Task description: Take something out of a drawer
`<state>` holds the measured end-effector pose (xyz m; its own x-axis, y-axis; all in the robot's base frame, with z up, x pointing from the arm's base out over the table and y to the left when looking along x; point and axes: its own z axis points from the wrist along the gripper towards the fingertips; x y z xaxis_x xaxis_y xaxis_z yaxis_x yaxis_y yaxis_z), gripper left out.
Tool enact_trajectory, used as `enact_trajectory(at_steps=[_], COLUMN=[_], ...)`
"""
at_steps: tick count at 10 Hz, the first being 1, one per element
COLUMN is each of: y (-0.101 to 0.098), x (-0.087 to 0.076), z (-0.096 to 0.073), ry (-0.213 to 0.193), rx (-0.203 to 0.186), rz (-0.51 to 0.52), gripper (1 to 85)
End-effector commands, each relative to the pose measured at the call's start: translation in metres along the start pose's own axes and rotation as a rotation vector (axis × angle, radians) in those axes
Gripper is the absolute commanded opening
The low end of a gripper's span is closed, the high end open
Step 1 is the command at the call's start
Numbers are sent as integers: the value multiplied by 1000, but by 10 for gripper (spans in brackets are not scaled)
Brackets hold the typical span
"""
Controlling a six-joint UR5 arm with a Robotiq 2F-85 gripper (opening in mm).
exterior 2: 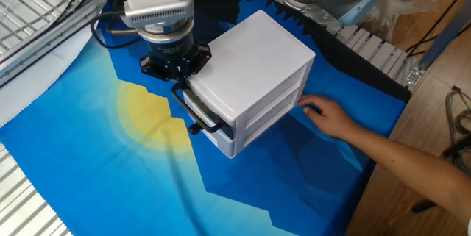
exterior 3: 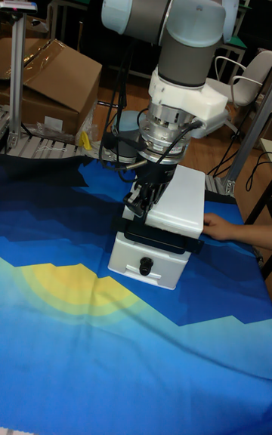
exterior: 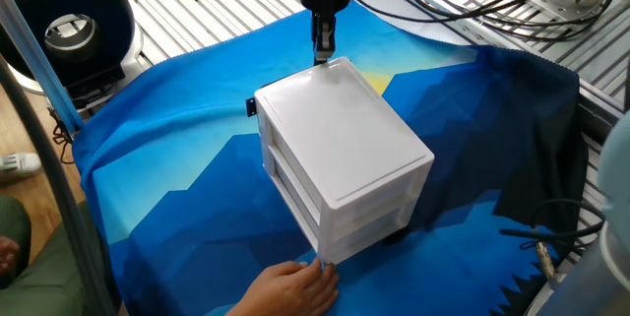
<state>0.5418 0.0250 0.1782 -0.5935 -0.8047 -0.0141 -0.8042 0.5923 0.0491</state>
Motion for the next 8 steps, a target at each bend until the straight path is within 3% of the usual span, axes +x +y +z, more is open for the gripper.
enact_trajectory(at_steps=[1, 6, 8], y=[2, 13, 11], x=[-3, -6, -7], z=[-1, 1, 6], ry=[3, -6, -8], rx=[-12, -56, -57], rz=[-23, -45, -55], gripper=[13, 13, 13])
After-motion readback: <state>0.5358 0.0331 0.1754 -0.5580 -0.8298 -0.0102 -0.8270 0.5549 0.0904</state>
